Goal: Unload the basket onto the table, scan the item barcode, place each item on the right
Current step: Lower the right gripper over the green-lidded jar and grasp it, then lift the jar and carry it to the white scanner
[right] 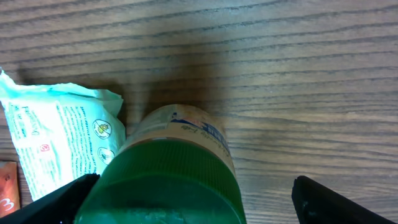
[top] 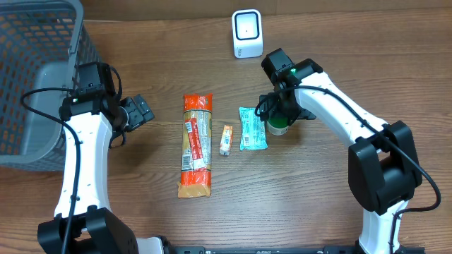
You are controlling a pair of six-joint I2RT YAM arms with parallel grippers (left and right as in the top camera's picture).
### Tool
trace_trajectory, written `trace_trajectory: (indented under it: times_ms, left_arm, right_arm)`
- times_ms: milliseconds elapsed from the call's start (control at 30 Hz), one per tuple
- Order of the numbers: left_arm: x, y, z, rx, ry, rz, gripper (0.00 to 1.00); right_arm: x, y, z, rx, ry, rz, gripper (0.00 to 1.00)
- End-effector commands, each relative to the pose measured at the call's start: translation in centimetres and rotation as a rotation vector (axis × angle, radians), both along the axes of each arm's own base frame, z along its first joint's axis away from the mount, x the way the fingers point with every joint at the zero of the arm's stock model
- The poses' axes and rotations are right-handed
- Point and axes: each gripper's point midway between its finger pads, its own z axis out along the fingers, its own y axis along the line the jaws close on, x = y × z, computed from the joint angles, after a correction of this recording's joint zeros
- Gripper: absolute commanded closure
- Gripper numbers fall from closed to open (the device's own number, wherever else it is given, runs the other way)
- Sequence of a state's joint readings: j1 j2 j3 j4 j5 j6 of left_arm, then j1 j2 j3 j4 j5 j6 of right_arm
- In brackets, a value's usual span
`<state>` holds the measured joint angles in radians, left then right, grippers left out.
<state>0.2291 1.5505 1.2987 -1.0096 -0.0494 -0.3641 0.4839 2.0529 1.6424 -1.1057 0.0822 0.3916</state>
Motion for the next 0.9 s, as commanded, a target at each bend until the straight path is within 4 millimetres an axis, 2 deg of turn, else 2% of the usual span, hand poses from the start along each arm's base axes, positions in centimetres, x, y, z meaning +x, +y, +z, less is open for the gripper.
trace_trajectory:
  times_ms: [0,133,367,467,733,867]
  left_arm:
    - [-0.1,0.1,0.0,0.004,0.001,0.008,0.0]
    - [-0.1,0.1,0.0,0.004,0.001,0.008,0.0]
    - [0.0,0.1,0.0,0.004,0.0,0.008,0.0]
    - [-0.1,0.1,0.0,0.004,0.001,0.008,0.0]
    - [-0.1,0.1,0.0,0.004,0.001,0.008,0.0]
    - [0.0,0.1,0.0,0.004,0.0,0.008,0.0]
  right_arm:
    - [-0.3,0.1,-0.4,-0.006,0.015,0.034,0.01]
    - [-0.1,0.5,-0.5,-0.002,0.003,0.058,0.05]
    - [-0.1,0.1,-1.0,-0.026,0.011,0.059,0.22]
    - [-0.2,-0.7,-1.1,-0.066,0.012,0.051,0.24]
    - [-0.6,-1.0,-1.3,-0.073,0.03,0.048,0.23]
    - [-1.2,-1.3,-2.7,-0.078,0.043,0.049,0.2]
